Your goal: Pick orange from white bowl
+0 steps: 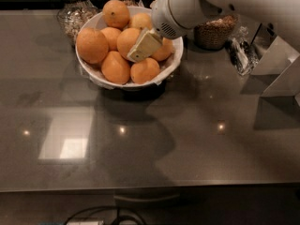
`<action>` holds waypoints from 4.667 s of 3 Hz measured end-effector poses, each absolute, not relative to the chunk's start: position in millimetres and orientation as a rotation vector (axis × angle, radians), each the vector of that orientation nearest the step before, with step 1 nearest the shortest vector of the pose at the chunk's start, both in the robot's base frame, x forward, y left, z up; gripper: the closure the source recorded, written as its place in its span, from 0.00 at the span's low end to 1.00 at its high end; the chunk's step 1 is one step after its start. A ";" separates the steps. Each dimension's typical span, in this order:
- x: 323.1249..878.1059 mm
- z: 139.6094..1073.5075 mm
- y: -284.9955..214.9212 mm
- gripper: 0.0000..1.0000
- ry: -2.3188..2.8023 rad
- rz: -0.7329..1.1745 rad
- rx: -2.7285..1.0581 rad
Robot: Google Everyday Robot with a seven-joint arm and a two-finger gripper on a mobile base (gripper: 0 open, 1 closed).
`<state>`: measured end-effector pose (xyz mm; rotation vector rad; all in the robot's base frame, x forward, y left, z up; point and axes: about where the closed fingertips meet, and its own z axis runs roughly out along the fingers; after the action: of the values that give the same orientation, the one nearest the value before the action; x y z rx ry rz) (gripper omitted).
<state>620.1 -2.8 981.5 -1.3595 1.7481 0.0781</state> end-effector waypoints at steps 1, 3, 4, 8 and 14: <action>628.2 972.2 7.6 0.14 1.737 0.113 -1.379; 630.3 957.4 22.3 0.04 1.736 0.181 -1.394; 633.1 953.5 22.3 0.05 1.742 0.187 -1.388; 635.2 951.1 24.1 0.17 1.743 0.193 -1.383; 651.7 920.5 39.9 0.41 1.768 0.244 -1.403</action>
Offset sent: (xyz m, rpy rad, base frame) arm 0.0113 0.0384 -0.0363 0.0638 0.0869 0.1017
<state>651.7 39.9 920.5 -1.4030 1.7678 0.2441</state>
